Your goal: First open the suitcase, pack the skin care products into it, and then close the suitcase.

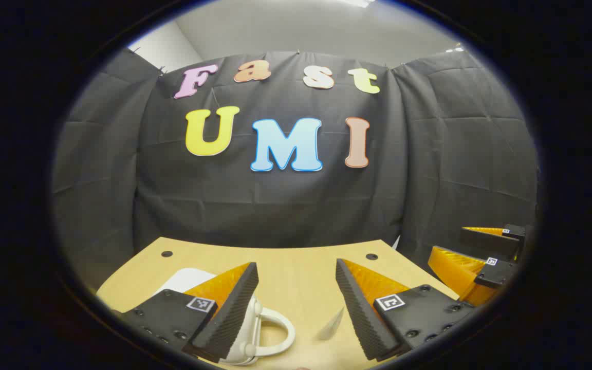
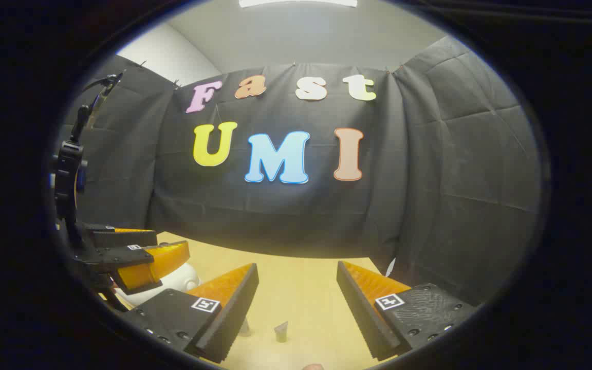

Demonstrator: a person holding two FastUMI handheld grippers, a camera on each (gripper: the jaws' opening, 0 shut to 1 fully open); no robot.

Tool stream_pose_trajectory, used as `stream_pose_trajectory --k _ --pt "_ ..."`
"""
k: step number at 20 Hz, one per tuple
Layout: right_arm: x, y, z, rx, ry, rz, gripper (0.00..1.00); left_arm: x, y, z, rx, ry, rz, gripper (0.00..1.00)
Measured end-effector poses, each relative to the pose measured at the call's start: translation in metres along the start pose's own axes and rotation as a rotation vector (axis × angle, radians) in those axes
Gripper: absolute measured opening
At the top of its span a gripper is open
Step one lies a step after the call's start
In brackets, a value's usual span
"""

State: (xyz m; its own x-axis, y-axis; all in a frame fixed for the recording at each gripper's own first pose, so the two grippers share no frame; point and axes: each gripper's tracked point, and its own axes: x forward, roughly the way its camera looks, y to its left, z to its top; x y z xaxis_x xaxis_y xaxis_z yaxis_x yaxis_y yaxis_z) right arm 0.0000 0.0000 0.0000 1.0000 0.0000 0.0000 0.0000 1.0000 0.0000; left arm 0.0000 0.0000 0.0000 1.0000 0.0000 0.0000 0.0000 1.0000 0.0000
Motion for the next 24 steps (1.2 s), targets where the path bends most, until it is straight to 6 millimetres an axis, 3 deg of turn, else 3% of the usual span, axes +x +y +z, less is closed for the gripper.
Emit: stream_pose_trajectory --k 16,17,24 --pt "0.008 0.000 -0.006 0.007 0.014 -0.011 0.93 0.013 -0.002 -0.012 -0.008 0.045 -0.024 0.98" --pt "0.010 0.000 -0.007 0.008 0.018 -0.010 0.93 0.015 -0.003 -0.017 -0.009 0.067 -0.034 0.97" --pt "0.007 0.003 -0.022 0.006 0.053 -0.005 0.93 0.042 -0.005 -0.104 -0.114 0.410 -0.112 0.97"
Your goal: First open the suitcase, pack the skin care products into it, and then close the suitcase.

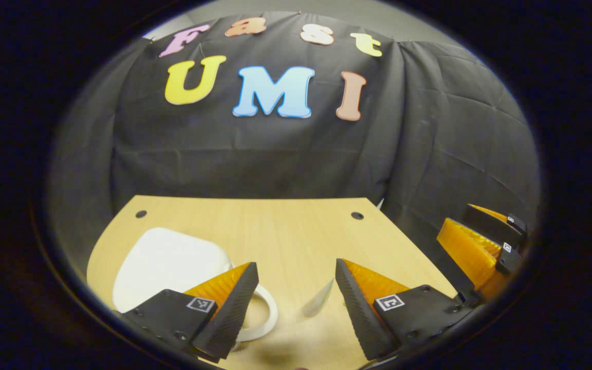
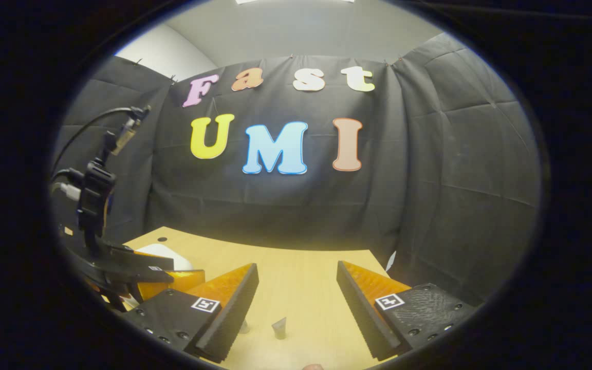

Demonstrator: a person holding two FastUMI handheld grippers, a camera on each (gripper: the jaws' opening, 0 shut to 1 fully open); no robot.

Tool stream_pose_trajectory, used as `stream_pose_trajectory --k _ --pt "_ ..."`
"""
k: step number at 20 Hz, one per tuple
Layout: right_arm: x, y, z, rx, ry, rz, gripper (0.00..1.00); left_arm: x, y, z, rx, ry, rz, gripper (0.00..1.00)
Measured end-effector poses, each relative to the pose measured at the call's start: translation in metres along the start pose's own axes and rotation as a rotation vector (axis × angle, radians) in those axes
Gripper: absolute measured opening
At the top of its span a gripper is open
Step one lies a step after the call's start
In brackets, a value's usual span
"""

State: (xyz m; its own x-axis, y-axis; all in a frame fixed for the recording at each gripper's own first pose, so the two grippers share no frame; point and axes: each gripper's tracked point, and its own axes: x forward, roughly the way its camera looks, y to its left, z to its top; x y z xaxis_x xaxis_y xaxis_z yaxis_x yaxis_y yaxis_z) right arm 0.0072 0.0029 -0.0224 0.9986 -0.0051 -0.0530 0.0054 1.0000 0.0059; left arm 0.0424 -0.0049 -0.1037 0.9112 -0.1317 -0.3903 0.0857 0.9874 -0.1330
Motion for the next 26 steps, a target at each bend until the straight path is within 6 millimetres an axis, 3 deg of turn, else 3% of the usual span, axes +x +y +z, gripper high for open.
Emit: stream_pose_trajectory --k 4,7,9,12,16,18,19,20,22,23,24,26 --pt "-0.002 -0.008 -0.009 0.007 0.015 -0.010 0.93 0.025 0.022 -0.030 -0.176 0.168 0.007 0.97" --pt "-0.002 -0.016 -0.016 0.013 0.027 -0.015 0.93 0.040 0.037 -0.045 -0.225 0.270 0.042 0.93" --pt "-0.001 -0.021 -0.021 0.017 0.035 -0.010 0.93 0.051 0.045 -0.055 -0.232 0.337 0.062 0.96" --pt "0.002 -0.028 -0.025 0.026 0.035 -0.001 0.94 0.063 0.042 -0.083 -0.252 0.440 0.055 0.95" --pt "0.007 -0.033 -0.026 0.039 0.038 0.020 0.94 0.084 0.051 -0.098 -0.270 0.521 0.078 0.95" --pt "0.010 -0.035 -0.028 0.037 0.041 0.032 0.94 0.089 0.055 -0.104 -0.283 0.560 0.083 0.84" --pt "0.011 -0.036 -0.029 0.036 0.046 0.042 0.94 0.091 0.056 -0.107 -0.289 0.579 0.082 0.68" --pt "0.013 -0.037 -0.030 0.036 0.050 0.049 0.94 0.094 0.057 -0.113 -0.294 0.598 0.082 0.74" --pt "0.014 -0.039 -0.030 0.038 0.056 0.062 0.94 0.096 0.059 -0.120 -0.298 0.623 0.090 0.53" --pt "0.014 -0.040 -0.030 0.039 0.056 0.065 0.94 0.096 0.063 -0.119 -0.304 0.624 0.102 0.32" --pt "0.015 -0.040 -0.030 0.040 0.055 0.067 0.93 0.095 0.064 -0.114 -0.314 0.621 0.100 0.24" --pt "0.016 -0.040 -0.030 0.038 0.050 0.060 0.93 0.091 0.062 -0.114 -0.296 0.613 0.079 0.22"
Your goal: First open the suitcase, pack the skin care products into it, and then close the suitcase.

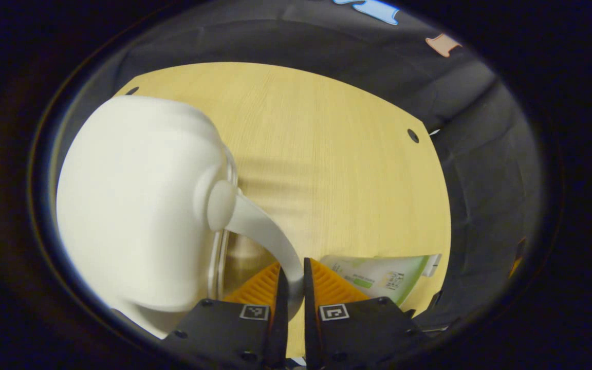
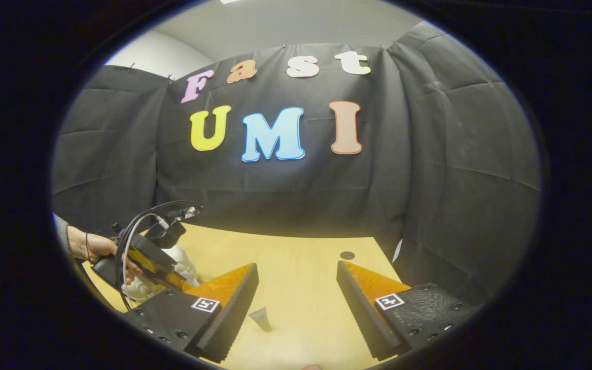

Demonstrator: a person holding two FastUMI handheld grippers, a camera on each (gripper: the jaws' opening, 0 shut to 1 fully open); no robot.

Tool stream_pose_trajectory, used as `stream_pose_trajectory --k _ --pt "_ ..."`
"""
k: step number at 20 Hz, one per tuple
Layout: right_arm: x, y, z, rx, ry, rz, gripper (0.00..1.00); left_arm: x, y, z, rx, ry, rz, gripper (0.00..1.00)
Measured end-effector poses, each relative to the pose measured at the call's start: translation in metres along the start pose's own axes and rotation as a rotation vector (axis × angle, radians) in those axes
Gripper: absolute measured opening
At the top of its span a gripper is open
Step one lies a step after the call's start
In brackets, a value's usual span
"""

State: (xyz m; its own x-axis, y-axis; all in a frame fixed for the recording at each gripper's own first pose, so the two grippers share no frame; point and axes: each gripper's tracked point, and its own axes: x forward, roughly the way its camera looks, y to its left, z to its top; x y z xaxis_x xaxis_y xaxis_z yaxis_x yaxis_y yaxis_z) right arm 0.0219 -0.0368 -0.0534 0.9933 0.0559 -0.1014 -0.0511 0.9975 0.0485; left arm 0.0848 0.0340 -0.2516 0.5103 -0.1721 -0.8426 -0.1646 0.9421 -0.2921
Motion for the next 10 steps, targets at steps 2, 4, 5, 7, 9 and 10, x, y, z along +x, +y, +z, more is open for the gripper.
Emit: stream_pose_trajectory --k 2,4,5,7,9,10 --pt "0.001 0.001 -0.001 0.000 0.004 -0.020 0.93 -0.020 -0.007 0.006 0.045 -0.001 -0.022 0.18" --pt "0.001 0.005 0.003 0.009 -0.003 -0.040 0.93 -0.045 -0.009 0.016 0.093 -0.008 -0.029 0.18" --pt "0.000 0.008 0.006 0.013 -0.009 -0.049 0.93 -0.061 -0.011 0.019 0.110 -0.005 -0.042 0.18" --pt "-0.001 0.016 0.008 0.008 -0.016 -0.065 0.93 -0.100 -0.010 0.027 0.122 0.022 -0.064 0.18" --pt "-0.004 0.024 0.008 -0.019 -0.019 -0.086 0.93 -0.137 -0.001 0.044 0.120 0.027 -0.075 0.18" --pt "-0.006 0.028 0.008 -0.034 -0.019 -0.098 0.93 -0.162 0.008 0.056 0.120 0.026 -0.080 0.18"
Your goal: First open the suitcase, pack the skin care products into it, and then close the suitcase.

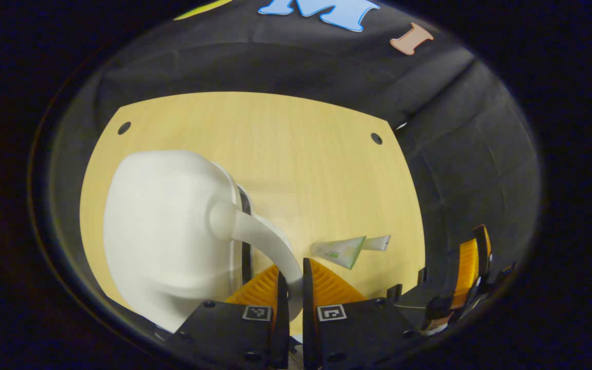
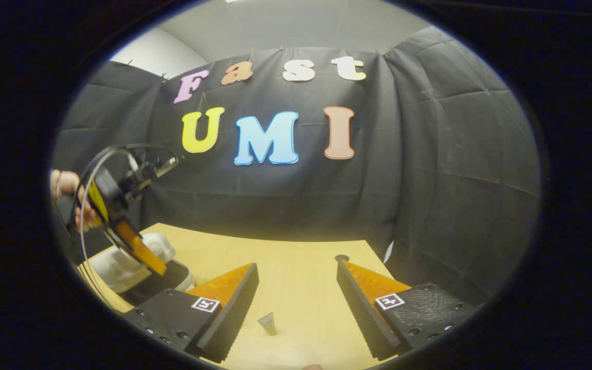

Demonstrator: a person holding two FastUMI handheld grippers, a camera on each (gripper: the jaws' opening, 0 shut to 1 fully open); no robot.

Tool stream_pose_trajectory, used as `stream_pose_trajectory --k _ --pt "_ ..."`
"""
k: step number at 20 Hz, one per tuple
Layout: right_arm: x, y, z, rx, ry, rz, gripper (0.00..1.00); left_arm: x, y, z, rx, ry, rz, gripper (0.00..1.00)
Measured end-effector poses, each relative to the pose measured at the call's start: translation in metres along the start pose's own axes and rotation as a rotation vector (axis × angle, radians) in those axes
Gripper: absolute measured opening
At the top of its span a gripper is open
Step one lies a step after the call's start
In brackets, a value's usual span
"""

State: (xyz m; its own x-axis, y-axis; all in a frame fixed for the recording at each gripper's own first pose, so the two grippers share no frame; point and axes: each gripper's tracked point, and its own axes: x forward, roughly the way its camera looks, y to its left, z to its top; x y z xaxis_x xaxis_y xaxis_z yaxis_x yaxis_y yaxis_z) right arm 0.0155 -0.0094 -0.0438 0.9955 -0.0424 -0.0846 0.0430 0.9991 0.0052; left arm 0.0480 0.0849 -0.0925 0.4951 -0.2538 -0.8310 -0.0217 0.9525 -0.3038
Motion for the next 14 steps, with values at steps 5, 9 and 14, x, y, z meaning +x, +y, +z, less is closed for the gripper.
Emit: stream_pose_trajectory --k 5,9,14 --pt "-0.014 0.032 0.013 -0.006 -0.017 -0.045 0.93 -0.112 0.089 0.056 0.050 -0.092 0.119 0.18" --pt "-0.021 0.065 0.025 -0.018 -0.031 -0.072 0.93 -0.171 0.187 0.086 0.134 -0.199 0.263 0.17" --pt "-0.023 0.105 0.038 -0.006 -0.036 -0.088 0.93 -0.185 0.278 0.087 0.183 -0.231 0.317 0.18"
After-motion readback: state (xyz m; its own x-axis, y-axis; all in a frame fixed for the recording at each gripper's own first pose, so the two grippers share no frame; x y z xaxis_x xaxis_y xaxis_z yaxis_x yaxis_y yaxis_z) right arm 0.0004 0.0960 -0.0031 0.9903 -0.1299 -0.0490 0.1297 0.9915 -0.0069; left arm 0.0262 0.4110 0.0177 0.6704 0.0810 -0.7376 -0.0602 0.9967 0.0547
